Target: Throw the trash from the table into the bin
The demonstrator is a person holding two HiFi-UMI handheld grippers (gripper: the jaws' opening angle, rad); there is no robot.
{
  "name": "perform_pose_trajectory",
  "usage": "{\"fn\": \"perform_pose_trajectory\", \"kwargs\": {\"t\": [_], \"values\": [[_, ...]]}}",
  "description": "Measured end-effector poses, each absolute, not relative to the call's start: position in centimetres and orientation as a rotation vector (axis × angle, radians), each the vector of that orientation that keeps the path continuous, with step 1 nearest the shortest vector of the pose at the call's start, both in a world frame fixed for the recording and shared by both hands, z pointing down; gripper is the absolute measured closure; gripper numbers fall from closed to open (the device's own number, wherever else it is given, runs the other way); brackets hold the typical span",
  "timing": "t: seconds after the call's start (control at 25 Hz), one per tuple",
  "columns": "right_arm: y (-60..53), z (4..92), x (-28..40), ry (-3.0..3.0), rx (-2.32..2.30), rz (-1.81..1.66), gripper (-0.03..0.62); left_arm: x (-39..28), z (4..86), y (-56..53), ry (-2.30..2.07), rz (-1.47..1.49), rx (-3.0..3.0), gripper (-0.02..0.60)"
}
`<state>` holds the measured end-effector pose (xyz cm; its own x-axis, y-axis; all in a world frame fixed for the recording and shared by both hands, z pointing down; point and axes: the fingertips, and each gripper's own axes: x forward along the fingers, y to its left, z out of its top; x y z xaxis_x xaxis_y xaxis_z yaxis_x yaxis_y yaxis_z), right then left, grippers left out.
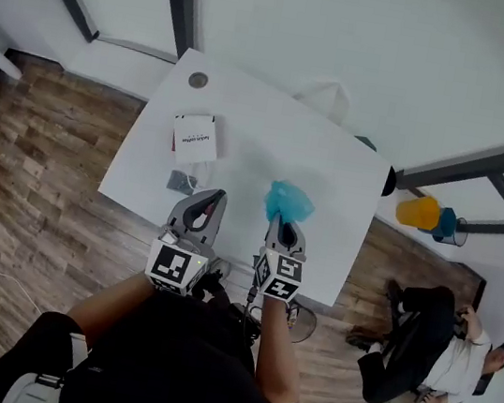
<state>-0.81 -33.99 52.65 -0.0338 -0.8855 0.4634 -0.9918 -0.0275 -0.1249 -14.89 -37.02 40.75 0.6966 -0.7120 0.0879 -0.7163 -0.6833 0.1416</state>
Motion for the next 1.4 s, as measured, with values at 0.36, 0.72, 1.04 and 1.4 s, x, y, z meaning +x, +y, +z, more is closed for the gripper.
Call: {"fn": "perform_pose_trajectory", "kwargs": {"t": [0.36,0.72,1.04,1.4], "values": [[-27.9,48.2,-0.8,-1.958,2.174,0.450,0.585,-12.0,40.3,-32.9,-0.887,0.026,2.847,0.584],[-22.1,46.2,-0.9,-1.762,2.438,0.396,0.585,-9.3,40.2,-30.0,-0.553,-0.041,2.946,0.584],[-11.5,43.5,0.0,-1.416,2.698,0.318,0.585,-4.9,40.9,-21.8,-0.146,-0.010,2.944,0.584],[0.7,43.3,2.5,-0.997,2.951,0.323,0.585,-0.9,41.8,-11.2,0.190,0.062,2.925,0.584]]}}
